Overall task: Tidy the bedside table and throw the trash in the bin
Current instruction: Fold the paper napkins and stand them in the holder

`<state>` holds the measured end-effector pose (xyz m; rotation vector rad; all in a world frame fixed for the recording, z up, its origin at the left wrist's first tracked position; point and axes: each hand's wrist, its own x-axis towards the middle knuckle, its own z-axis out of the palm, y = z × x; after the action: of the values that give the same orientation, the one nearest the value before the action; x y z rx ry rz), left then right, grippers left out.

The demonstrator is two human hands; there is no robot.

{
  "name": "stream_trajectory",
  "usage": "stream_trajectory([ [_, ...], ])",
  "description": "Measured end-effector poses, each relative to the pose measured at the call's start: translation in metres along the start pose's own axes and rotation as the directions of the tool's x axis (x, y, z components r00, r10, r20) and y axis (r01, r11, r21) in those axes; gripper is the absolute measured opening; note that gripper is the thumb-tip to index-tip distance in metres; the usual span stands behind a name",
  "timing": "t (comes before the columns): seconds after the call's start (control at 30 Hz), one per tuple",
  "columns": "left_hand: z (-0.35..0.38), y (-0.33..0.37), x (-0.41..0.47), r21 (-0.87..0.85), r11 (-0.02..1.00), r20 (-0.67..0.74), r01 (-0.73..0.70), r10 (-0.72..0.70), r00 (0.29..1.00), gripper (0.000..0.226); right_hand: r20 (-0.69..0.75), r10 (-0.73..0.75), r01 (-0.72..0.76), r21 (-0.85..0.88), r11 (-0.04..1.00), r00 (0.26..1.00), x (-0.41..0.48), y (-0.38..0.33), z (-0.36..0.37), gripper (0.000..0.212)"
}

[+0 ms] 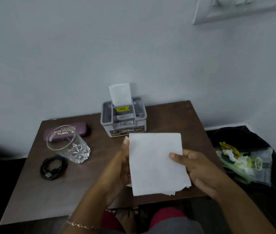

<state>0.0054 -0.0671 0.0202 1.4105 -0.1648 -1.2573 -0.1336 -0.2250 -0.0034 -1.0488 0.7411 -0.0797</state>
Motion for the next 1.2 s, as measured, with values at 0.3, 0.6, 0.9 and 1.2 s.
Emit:
stream_trajectory([
  [0.3, 0.013, 0.011, 0.001, 0.217, 0.954, -0.25, -0.208, 0.26, 0.933, 0.028, -0.176, -0.272, 0.177, -0.422, 0.889, 0.946, -0.016, -0.016, 0.03, 0.02],
  [0.6, 0.053, 0.008, -0.019, 0.302, 0.849, -0.242, -0.435, 0.509, 0.826, 0.042, -0.124, -0.608, 0.368, -0.697, 0.616, 0.784, -0.034, 0.006, 0.099, 0.029],
  [0.9, 0.068, 0.005, -0.046, 0.338, 0.833, -0.231, -0.438, 0.525, 0.819, 0.031, -0.154, -0.283, 0.259, -0.159, 0.953, 0.947, -0.04, -0.007, 0.091, 0.024],
  [1.2, 0.05, 0.008, -0.058, 0.269, 0.821, -0.225, -0.504, 0.562, 0.796, 0.035, -0.048, -0.101, 0.111, 0.286, 0.952, 0.994, -0.049, -0.01, 0.083, 0.036],
])
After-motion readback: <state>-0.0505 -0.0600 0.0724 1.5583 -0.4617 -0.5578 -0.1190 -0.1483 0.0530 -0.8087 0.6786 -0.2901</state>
